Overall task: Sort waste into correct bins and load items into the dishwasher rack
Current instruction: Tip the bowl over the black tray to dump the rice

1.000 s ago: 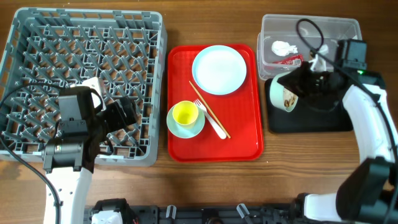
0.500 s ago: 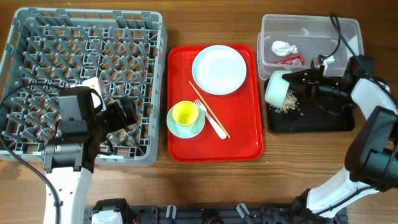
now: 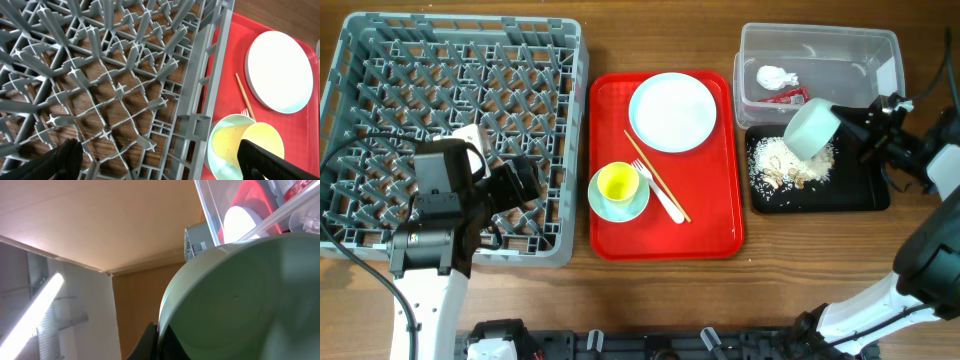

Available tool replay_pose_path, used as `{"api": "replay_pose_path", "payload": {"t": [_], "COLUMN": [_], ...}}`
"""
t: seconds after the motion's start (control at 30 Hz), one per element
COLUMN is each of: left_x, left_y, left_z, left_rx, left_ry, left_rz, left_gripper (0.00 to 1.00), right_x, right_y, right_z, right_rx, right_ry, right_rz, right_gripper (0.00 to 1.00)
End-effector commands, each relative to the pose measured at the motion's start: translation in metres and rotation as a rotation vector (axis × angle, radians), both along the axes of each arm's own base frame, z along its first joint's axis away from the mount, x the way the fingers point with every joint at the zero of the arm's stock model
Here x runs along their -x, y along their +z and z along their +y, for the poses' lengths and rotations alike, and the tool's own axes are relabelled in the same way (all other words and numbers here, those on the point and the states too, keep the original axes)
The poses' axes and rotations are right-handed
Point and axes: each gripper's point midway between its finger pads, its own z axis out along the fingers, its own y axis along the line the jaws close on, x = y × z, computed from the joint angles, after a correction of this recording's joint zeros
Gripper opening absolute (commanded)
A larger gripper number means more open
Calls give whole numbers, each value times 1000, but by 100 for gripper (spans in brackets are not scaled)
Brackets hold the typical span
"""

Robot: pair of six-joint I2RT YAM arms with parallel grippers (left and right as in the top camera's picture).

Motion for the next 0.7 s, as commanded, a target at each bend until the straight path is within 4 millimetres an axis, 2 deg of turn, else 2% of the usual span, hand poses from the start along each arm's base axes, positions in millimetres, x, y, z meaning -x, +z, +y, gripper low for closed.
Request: {"api": "replay_pose_path", "payload": {"t": [0.0,0.1,0.17,0.2,0.27,0.3,0.37,0.43,0.57,0.67], "left_x": [-4,-4,-4,-4,-4,-4,-4,-4,-4,-4], "left_y": [7,7,7,8,7,7,7,8,7,7], "left_z": [-2,-2,-2,-2,-2,-2,-2,-2,-2,-2], "left_rx": [7,7,7,7,7,7,7,7,7,7], "left_ry": [2,2,2,2,2,2,2,2,2,2], "left_rz": [-18,-18,-18,-18,-18,-17,-18,-18,-18,-18], "left_gripper": [100,100,100,100,100,100,100,100,100,100], "right_x": [2,2,-1,-2,10,16,16,11,5,12], "right_y": [5,5,-8,-22,-72,-85,-79,-61,-14,28], "right_z": [2,4,9,12,21,28,44,55,66,83], "right_rx": [-75,-55,47,119,342,429,456,474,612,768], "right_ry": [21,25,20,18,46,89,146,168,166,163], "right_rz": [4,-20,-37,-4,187,209,122,49,-91,-214], "right_gripper": [4,4,4,4,4,5,4,5,4,4]}}
